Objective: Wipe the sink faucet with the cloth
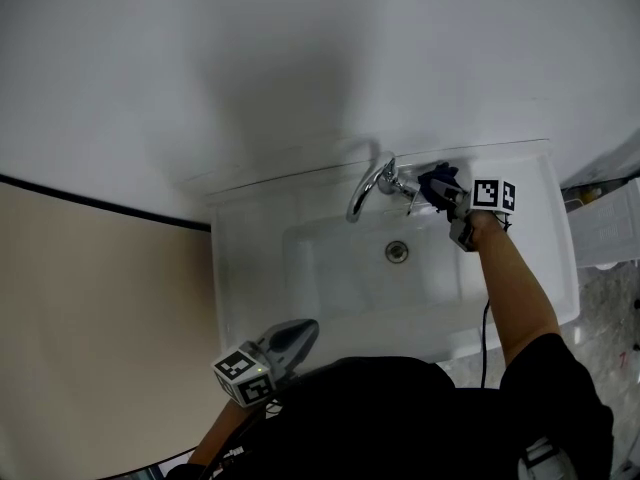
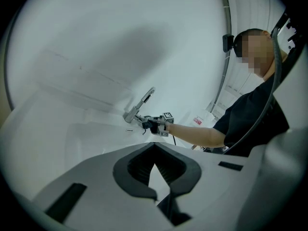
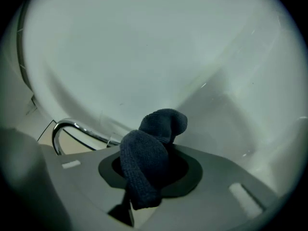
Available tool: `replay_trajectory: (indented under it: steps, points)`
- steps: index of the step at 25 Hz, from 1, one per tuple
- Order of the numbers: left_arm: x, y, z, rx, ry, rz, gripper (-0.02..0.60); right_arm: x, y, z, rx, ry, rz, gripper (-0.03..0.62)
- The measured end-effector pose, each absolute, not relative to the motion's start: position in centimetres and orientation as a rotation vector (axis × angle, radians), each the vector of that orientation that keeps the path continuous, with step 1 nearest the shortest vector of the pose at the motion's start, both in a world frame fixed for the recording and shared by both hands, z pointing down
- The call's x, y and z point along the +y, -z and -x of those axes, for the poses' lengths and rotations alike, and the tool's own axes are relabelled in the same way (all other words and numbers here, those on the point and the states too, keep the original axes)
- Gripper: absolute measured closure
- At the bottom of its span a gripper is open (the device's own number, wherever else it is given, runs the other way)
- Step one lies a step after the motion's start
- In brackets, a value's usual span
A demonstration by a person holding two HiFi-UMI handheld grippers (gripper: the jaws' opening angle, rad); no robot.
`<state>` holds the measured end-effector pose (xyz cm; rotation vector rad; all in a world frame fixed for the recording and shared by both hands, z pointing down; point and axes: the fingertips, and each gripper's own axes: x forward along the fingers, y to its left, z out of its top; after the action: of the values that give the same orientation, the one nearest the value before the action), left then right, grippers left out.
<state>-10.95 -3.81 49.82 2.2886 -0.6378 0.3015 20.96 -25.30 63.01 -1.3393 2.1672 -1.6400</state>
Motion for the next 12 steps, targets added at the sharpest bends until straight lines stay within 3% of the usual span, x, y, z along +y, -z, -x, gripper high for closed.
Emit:
replay_trajectory:
  steps: [12]
  points:
    - [-2.6,-50.7,10.9,-0.638,-0.314,-2.251,0.591,-28.8,-65.1,-18.1,2.144,2.061,1.027,0.485]
